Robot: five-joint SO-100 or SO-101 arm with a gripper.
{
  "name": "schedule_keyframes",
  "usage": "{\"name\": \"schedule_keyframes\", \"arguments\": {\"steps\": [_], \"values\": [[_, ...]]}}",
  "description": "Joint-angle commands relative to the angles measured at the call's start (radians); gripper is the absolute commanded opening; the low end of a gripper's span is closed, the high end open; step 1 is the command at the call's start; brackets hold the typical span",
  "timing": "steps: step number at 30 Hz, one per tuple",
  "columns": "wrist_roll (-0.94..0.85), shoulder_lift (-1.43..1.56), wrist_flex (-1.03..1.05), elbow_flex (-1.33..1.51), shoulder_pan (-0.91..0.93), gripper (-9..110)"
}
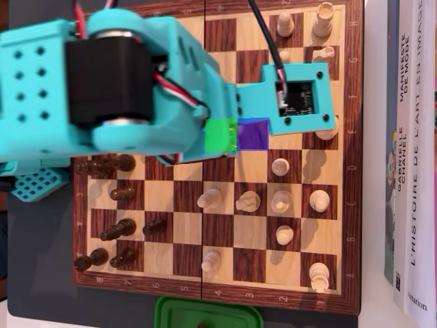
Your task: Play chess
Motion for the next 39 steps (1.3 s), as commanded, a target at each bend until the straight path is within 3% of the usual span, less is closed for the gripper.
{"name": "schedule_keyframes", "arguments": {"steps": [1, 16, 39], "values": [[0.0, 0.086, -0.005, 0.032, -0.005, 4], [0.002, 0.167, -0.083, 0.224, -0.041, 4], [-0.002, 0.097, -0.112, 0.215, -0.028, 4]]}}
